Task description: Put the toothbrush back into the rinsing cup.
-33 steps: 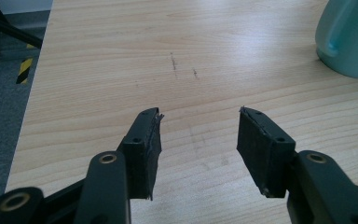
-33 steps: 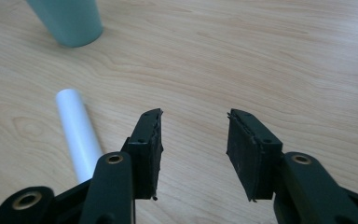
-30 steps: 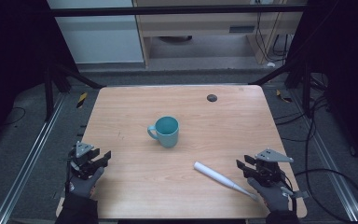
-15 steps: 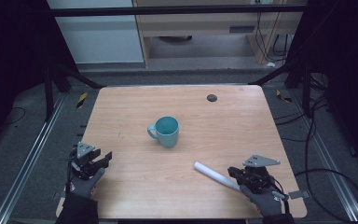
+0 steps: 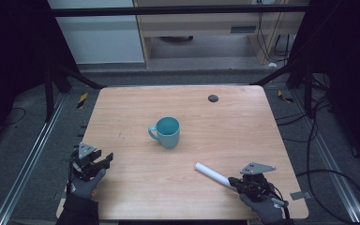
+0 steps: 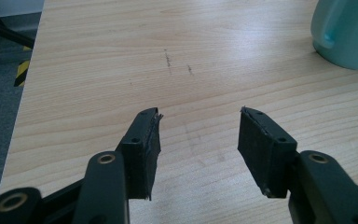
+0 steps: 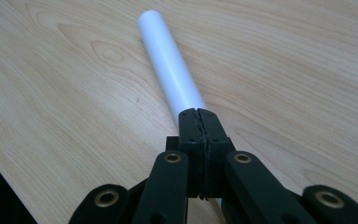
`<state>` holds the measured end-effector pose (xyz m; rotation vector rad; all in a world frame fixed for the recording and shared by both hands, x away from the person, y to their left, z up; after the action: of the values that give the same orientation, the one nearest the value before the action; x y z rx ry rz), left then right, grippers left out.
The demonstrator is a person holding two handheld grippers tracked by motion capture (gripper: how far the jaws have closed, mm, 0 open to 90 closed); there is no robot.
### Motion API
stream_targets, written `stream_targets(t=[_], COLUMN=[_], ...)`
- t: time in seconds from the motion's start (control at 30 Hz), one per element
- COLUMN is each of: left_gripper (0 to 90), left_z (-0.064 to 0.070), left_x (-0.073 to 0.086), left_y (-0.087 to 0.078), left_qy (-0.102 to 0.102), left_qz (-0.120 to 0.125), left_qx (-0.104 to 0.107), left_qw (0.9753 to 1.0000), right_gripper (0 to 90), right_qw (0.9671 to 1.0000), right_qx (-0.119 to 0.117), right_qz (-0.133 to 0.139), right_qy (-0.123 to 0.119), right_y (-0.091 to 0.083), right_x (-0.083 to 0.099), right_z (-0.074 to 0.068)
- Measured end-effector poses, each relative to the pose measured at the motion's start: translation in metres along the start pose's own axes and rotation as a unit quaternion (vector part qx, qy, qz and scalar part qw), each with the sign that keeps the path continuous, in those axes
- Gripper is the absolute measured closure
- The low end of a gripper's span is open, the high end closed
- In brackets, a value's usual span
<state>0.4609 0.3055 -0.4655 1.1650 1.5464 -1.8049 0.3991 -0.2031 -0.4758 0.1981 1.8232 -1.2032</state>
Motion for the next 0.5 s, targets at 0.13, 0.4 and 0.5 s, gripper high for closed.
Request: stream_targets(t=[0.13, 0.4, 0.5], left_gripper=[47.7, 47.8, 47.8], left_z=[-0.0004, -0.0001, -0.0001], left_x=[0.0003, 0.0003, 0.0005], left_y=[0.0007, 0.0006, 0.0014], left_qy=[-0.001, 0.0, -0.001], left_qz=[-0.001, -0.001, -0.002], left_qx=[0.0, 0.0, 0.0], left_qw=[1.0, 1.0, 1.0], right_gripper=[89.5, 89.2, 88.8], right_qw=[0.9999, 0.9994, 0.9993], right_qx=[-0.001, 0.001, 0.005], right_qz=[-0.011, -0.032, -0.038], right_qy=[0.002, -0.008, -0.002], right_y=[0.002, 0.0057, 0.0053], right_x=[0.0017, 0.0055, 0.0062], right_z=[-0.0003, -0.0039, -0.0031])
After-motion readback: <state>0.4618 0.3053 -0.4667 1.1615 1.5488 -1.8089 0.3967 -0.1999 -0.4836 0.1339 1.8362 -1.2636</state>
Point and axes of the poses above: each handheld gripper's, and its own axes: y roughly forward along the jaws, x roughly out of its underside, z roughly to its right, the point moved 1 cm from there along y, roughly forward along the jaws, and after that the axes turned 4 degrees about z, right-handed, at the moved point
